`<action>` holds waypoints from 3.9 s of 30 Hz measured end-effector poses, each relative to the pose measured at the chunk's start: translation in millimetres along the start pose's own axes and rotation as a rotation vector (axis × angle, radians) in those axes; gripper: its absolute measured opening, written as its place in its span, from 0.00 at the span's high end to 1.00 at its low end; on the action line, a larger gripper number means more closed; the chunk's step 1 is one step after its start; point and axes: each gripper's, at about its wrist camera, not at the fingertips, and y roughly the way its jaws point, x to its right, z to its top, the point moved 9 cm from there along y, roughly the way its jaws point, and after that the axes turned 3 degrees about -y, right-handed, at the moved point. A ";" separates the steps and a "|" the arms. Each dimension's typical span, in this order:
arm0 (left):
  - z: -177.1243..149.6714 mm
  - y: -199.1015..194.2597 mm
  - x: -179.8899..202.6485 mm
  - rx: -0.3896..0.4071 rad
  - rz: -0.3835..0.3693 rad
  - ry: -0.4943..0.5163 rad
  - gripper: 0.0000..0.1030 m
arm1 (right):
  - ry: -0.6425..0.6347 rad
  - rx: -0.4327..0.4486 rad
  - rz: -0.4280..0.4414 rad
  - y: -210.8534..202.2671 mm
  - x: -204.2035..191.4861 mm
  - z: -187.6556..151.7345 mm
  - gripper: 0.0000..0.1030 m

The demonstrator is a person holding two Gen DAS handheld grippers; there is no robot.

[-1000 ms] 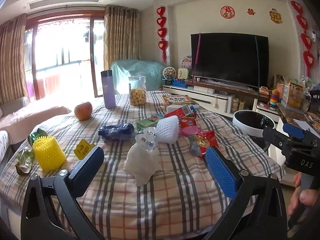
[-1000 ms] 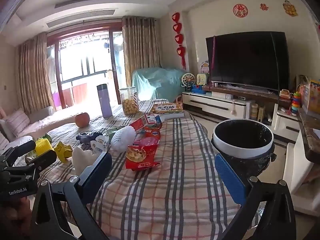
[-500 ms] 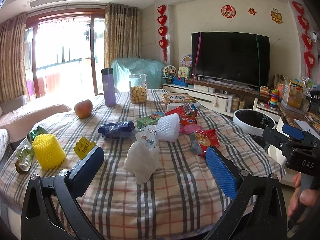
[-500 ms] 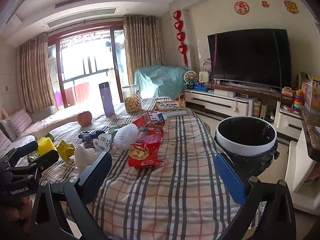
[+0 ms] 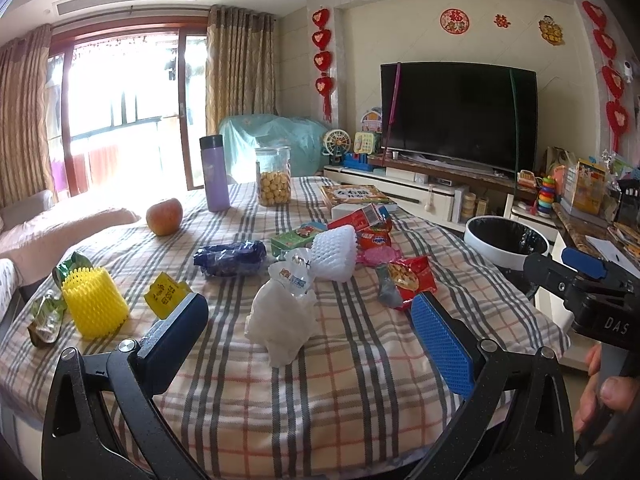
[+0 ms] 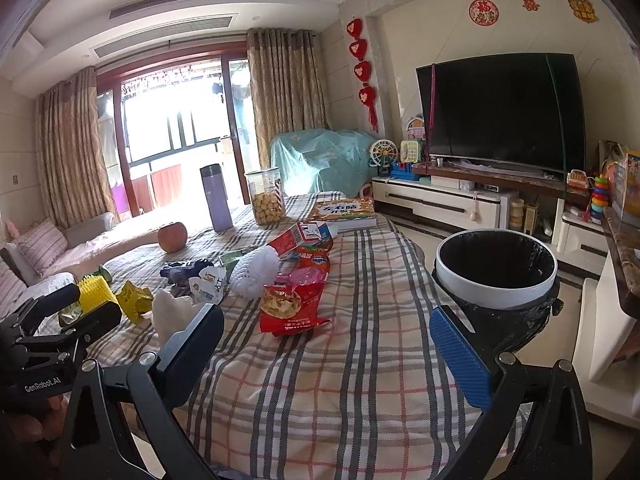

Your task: Collect trash

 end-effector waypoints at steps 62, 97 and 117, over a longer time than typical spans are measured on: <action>-50.9 104.8 -42.9 -0.287 0.044 -0.079 0.02 | 0.036 -0.366 0.189 138.9 -17.8 -46.0 0.01; -17.4 130.2 118.9 -0.320 -0.291 0.053 0.56 | 0.201 -0.291 0.179 103.9 94.6 -13.7 0.52; 1.1 162.6 213.6 -0.348 -0.417 0.146 0.56 | 0.285 -0.246 0.025 94.9 202.5 7.6 0.52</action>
